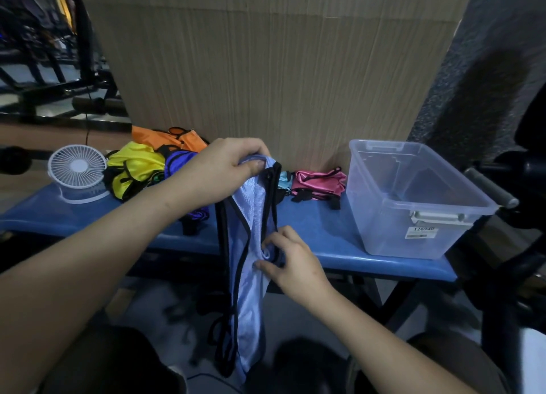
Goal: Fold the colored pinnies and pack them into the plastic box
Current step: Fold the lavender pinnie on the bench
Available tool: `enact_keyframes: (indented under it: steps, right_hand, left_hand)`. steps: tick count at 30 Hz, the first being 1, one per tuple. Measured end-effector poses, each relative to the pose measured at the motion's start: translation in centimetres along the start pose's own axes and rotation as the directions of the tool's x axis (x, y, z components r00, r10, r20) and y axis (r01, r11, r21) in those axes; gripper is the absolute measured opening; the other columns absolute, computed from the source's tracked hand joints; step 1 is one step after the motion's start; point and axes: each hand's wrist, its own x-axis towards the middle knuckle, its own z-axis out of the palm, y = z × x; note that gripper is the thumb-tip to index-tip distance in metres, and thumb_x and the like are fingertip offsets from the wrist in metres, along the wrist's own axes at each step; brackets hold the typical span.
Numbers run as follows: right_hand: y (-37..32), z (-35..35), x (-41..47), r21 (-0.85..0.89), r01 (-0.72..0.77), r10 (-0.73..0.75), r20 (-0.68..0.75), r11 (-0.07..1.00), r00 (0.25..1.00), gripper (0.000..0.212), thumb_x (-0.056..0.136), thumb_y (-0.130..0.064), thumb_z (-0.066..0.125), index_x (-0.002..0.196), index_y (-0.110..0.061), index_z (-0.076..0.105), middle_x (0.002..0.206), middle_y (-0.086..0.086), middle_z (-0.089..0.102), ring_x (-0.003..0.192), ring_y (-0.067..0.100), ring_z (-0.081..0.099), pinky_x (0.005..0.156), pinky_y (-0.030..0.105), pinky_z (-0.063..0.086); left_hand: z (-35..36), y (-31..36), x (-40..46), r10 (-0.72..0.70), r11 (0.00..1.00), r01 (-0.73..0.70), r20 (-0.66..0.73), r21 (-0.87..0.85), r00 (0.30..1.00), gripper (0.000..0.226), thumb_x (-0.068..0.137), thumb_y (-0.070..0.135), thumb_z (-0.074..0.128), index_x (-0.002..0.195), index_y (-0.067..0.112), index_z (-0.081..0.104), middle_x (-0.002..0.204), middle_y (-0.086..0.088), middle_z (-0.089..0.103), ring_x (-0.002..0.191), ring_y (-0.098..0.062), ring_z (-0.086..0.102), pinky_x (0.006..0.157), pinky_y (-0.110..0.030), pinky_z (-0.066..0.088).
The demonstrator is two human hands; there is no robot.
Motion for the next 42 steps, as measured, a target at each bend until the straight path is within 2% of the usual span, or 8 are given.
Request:
enact_keyframes:
  steps: [12,17,21,26,29,34,36,42]
  right_hand:
    - [2.7,-3.6,-0.8,-0.156,0.108,-0.120,-0.068,0.982,0.990,0.038,0.086,-0.055,0.064,0.076,-0.029,0.038,0.073,-0.011,0.043,0.065,0.010,0.043,0.061,0.038,0.044]
    - [3.1,-6.0,-0.7,0.006,0.043,-0.042,-0.111,0.999,0.993,0.035,0.084,-0.030,0.079,0.076,-0.024,0.044,0.062,-0.007,0.046,0.060,0.009,0.042,0.060,0.027,0.040]
    - [2.5,-6.6,-0.4,0.146,-0.014,0.031,-0.116,0.989,0.993,0.031,0.088,-0.028,0.075,0.080,-0.023,0.046,0.061,0.005,0.042,0.058,0.009,0.034,0.057,0.032,0.034]
    - [1.3,-7.7,0.6,0.163,-0.092,0.104,-0.068,0.982,0.992,0.027,0.089,-0.025,0.073,0.107,-0.031,0.054,0.059,0.006,0.050,0.055,0.010,0.038,0.058,0.026,0.034]
    - [0.4,-8.9,1.7,0.099,-0.134,0.139,-0.045,0.986,0.989,0.018,0.086,-0.024,0.077,0.090,-0.035,0.063,0.064,-0.005,0.062,0.059,0.012,0.054,0.062,0.027,0.045]
    - [-1.6,-11.2,2.7,0.176,-0.196,0.203,-0.025,0.965,0.979,0.015,0.088,-0.009,0.072,0.081,-0.017,0.061,0.063,0.003,0.055,0.043,0.023,0.054,0.039,0.035,0.048]
    - [-2.6,-11.9,2.9,0.227,-0.222,0.232,-0.015,0.948,0.973,0.018,0.089,-0.005,0.069,0.079,-0.013,0.057,0.071,0.007,0.054,0.045,0.027,0.059,0.043,0.032,0.050]
    - [-5.5,-13.3,2.3,0.272,-0.200,0.215,-0.026,0.941,0.976,0.015,0.089,-0.001,0.067,0.085,0.002,0.053,0.075,0.010,0.057,0.063,0.026,0.064,0.066,0.052,0.061]
  left_hand:
    - [-2.6,-2.3,0.1,-0.049,0.979,0.047,0.006,0.198,0.999,0.005,0.097,0.028,0.061,0.093,0.031,0.063,0.083,0.002,0.068,0.084,-0.018,0.063,0.081,-0.044,0.050]
    - [-3.4,-3.1,0.1,-0.085,0.974,0.079,0.017,0.214,0.996,0.005,0.095,0.030,0.064,0.096,0.032,0.059,0.084,0.007,0.068,0.086,-0.015,0.063,0.080,-0.042,0.049]
    - [-3.9,-3.0,0.4,-0.089,0.975,0.097,-0.048,0.199,0.995,0.002,0.095,0.027,0.064,0.094,0.029,0.062,0.085,0.005,0.069,0.086,-0.015,0.063,0.080,-0.041,0.048]
    - [-5.1,-2.4,1.0,-0.082,0.965,0.096,-0.066,0.244,0.994,0.005,0.094,0.032,0.065,0.092,0.035,0.063,0.080,0.009,0.068,0.082,-0.012,0.062,0.077,-0.040,0.049]
    - [-5.9,-1.8,1.3,-0.081,0.957,0.100,-0.081,0.272,0.993,0.007,0.094,0.032,0.065,0.089,0.037,0.063,0.077,0.011,0.067,0.076,-0.004,0.058,0.075,-0.039,0.048]
    - [-7.2,-0.4,1.9,-0.065,0.943,0.110,-0.149,0.315,0.987,0.006,0.093,0.035,0.065,0.089,0.039,0.066,0.075,0.014,0.064,0.084,-0.012,0.054,0.073,-0.036,0.045]
    - [-7.6,0.3,1.9,-0.059,0.947,0.110,-0.176,0.300,0.983,0.007,0.093,0.035,0.064,0.089,0.039,0.065,0.075,0.015,0.064,0.086,-0.012,0.053,0.073,-0.035,0.045]
    - [-8.6,2.9,0.8,-0.035,0.966,0.105,-0.283,0.238,0.958,0.008,0.095,0.028,0.061,0.090,0.027,0.067,0.076,0.005,0.067,0.072,-0.014,0.060,0.067,-0.034,0.047]
